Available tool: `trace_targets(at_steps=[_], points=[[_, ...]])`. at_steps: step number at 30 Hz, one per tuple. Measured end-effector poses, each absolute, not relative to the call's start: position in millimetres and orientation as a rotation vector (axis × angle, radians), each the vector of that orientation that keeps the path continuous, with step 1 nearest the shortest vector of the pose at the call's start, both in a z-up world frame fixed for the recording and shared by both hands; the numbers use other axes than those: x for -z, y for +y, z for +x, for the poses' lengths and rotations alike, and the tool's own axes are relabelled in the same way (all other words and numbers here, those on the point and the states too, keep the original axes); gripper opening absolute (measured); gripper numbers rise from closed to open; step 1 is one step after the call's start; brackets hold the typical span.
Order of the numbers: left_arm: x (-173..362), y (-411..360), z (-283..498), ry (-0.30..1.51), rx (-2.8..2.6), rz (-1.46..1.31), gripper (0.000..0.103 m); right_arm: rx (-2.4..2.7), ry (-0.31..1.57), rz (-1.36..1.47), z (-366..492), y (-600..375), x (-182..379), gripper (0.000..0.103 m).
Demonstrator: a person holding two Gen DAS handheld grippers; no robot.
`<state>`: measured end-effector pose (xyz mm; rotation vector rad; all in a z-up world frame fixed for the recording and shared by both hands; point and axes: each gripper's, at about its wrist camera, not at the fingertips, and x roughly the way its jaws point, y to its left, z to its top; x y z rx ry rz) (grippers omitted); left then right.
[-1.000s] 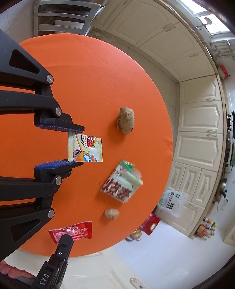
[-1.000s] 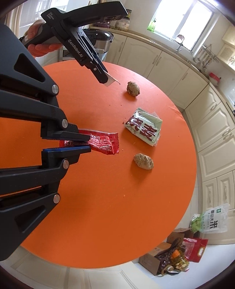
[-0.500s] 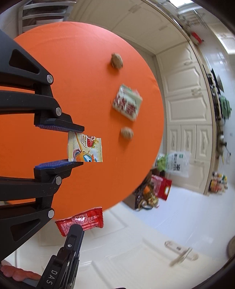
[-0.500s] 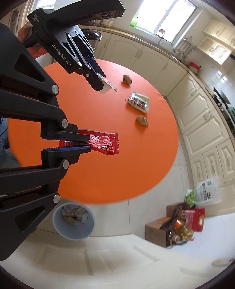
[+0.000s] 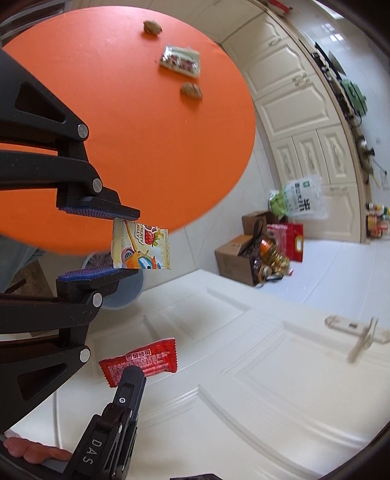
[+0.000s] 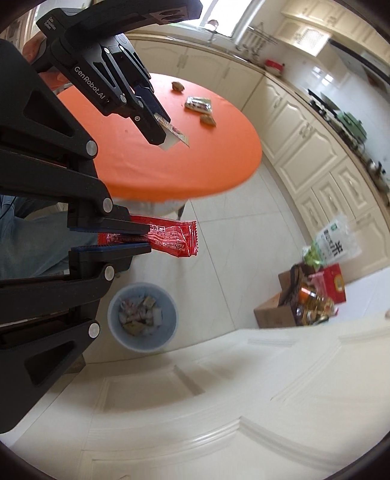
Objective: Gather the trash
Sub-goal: 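Carry jelly packet and red wrapper toward the blue bin, then open both tools over the blue bin to drop both packets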
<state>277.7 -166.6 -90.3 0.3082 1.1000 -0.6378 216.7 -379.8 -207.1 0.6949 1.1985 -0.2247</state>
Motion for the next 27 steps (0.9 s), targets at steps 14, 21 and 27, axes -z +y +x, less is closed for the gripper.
trace_targets(at_steps=[14, 21, 27], points=[[156, -286, 283, 1.222, 0.773, 0.444, 0.024, 0.384, 1.238, 0.747, 169, -450, 247, 0.005], [192, -337, 297, 1.247, 0.769, 0.515, 0.026, 0.412, 1.276, 0.770, 164, -470, 272, 0.005], [216, -363, 307, 1.291, 0.774, 0.527, 0.044, 0.413, 1.306, 0.779, 163, -475, 289, 0.005]])
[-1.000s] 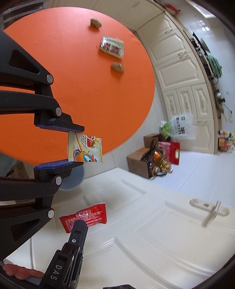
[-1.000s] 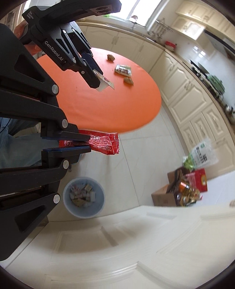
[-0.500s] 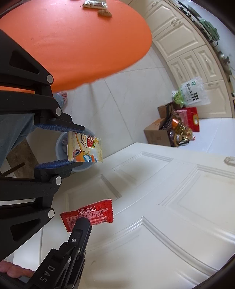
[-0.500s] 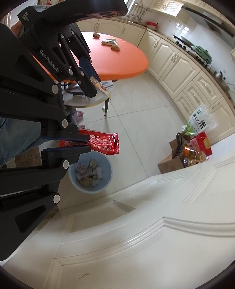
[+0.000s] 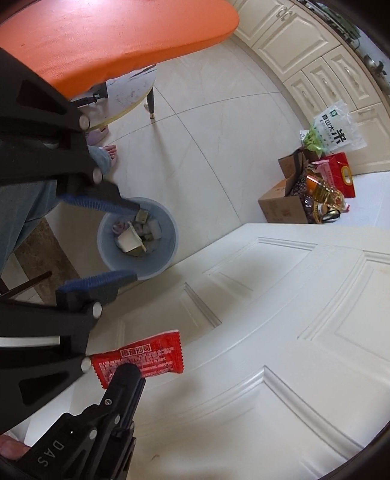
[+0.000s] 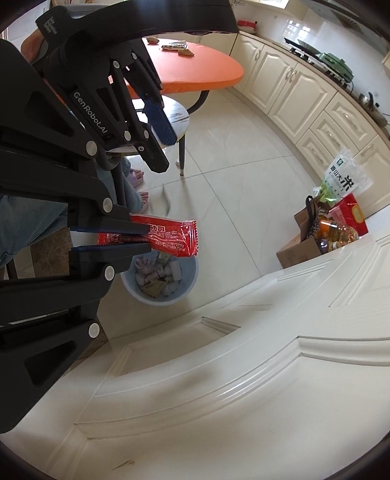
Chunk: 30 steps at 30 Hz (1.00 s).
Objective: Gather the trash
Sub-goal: 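Open both tools over the blue bin to drop both packets, then move both open tools back over the table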
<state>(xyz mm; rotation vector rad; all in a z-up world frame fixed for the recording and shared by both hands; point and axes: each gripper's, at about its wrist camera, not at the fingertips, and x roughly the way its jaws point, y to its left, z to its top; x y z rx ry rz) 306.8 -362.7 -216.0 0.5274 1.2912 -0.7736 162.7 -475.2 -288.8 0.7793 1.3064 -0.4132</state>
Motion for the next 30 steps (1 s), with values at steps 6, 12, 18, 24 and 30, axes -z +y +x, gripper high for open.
trace_targets(at_steps=[6, 12, 18, 24, 30], points=[[222, -358, 318, 1.300, 0.730, 0.525, 0.045, 0.404, 1.331, 0.788, 167, -470, 301, 0.005], [209, -338, 320, 1.278, 0.695, 0.493, 0.046, 0.359, 1.332, 0.800, 183, -462, 306, 0.007], [202, -322, 317, 1.265, 0.676, 0.479, 0.049, 0.354, 1.363, 0.815, 186, -458, 308, 0.007], [195, -310, 313, 1.274, 0.668, 0.470, 0.049, 0.388, 1.388, 0.779, 183, -452, 302, 0.007], [182, -303, 309, 1.262, 0.676, 0.468, 0.049, 0.425, 1.398, 0.736, 180, -446, 292, 0.007]])
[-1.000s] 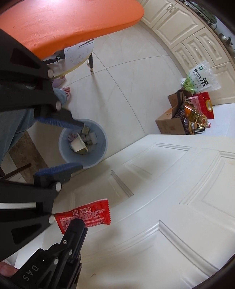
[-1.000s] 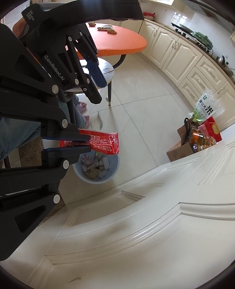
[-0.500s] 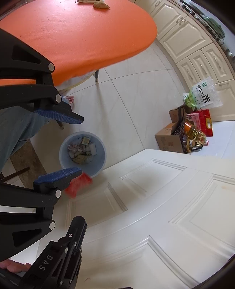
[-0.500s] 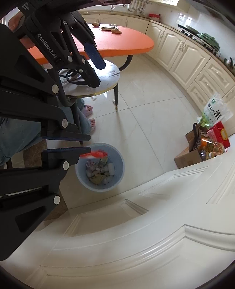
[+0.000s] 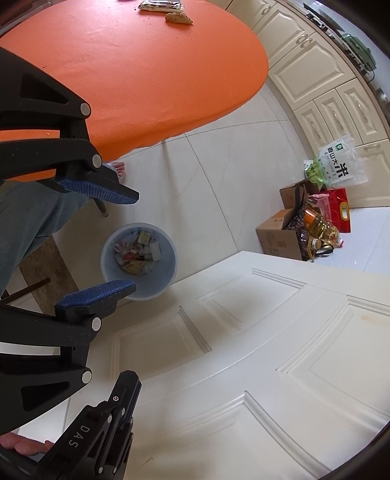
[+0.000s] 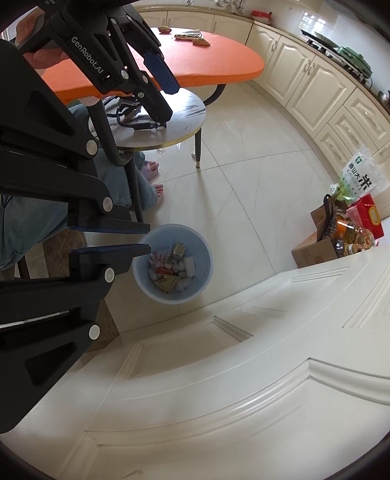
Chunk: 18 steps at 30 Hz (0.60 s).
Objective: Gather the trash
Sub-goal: 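Move both open tools back over the table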
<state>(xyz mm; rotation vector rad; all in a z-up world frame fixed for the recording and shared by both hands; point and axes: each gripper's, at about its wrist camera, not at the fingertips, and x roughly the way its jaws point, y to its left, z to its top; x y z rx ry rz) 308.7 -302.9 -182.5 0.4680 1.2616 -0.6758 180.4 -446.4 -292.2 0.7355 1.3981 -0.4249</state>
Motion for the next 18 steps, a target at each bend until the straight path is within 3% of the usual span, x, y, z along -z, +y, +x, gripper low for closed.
trace_targets(at_steps=[5, 9, 10, 16, 18], points=[[169, -289, 301, 1.244, 0.686, 0.455, 0.050, 0.429, 1.398, 0.722, 178, -437, 282, 0.013], [155, -272, 294, 1.221, 0.684, 0.443, 0.053, 0.439, 1.359, 0.680, 178, -425, 269, 0.064], [152, -268, 293, 1.217, 0.682, 0.438, 0.053, 0.446, 1.337, 0.662, 178, -421, 264, 0.071], [129, -228, 284, 1.182, 0.661, 0.384, 0.055, 0.436, 1.291, 0.605, 184, -394, 237, 0.078], [120, -209, 282, 1.167, 0.648, 0.364, 0.059, 0.429, 1.286, 0.578, 188, -383, 230, 0.080]])
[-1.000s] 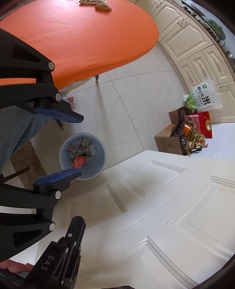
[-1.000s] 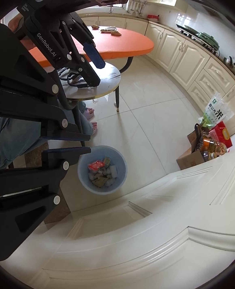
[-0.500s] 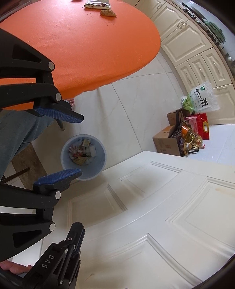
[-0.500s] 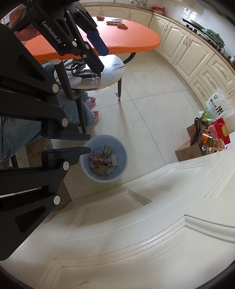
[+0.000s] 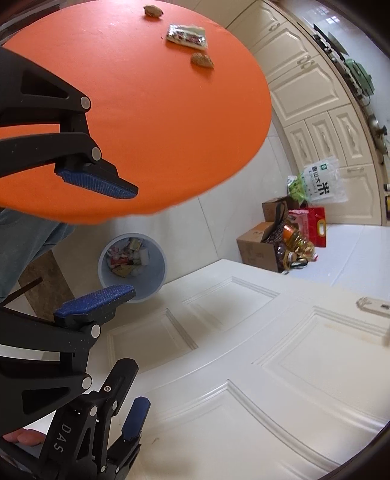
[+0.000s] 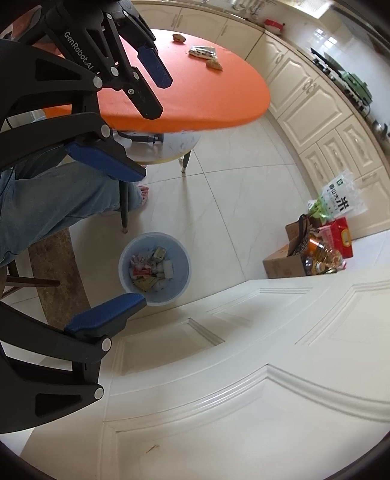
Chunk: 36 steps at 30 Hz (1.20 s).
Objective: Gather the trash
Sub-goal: 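Move both open tools back over the table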
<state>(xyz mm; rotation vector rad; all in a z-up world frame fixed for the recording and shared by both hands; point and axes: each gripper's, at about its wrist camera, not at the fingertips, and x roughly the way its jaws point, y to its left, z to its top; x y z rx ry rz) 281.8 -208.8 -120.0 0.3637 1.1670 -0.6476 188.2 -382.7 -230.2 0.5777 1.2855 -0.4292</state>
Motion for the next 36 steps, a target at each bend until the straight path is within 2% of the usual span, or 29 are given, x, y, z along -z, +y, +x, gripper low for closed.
trace_targets(at_steps=[6, 18, 25, 36], points=[[100, -141, 277, 1.127, 0.571, 0.299, 0.066, 0.350, 1.262, 0.510, 210, -339, 211, 0.084], [74, 16, 287, 1.096, 0.323, 0.119, 0.066, 0.157, 1.251, 0.326, 285, -230, 192, 0.088], [76, 101, 313, 1.117, 0.175, -0.022, 0.067, 0.048, 1.276, 0.286, 340, -182, 202, 0.090], [90, 175, 399, 1.184, 0.057, -0.135, 0.067, 0.026, 1.345, 0.287, 455, -146, 251, 0.090]])
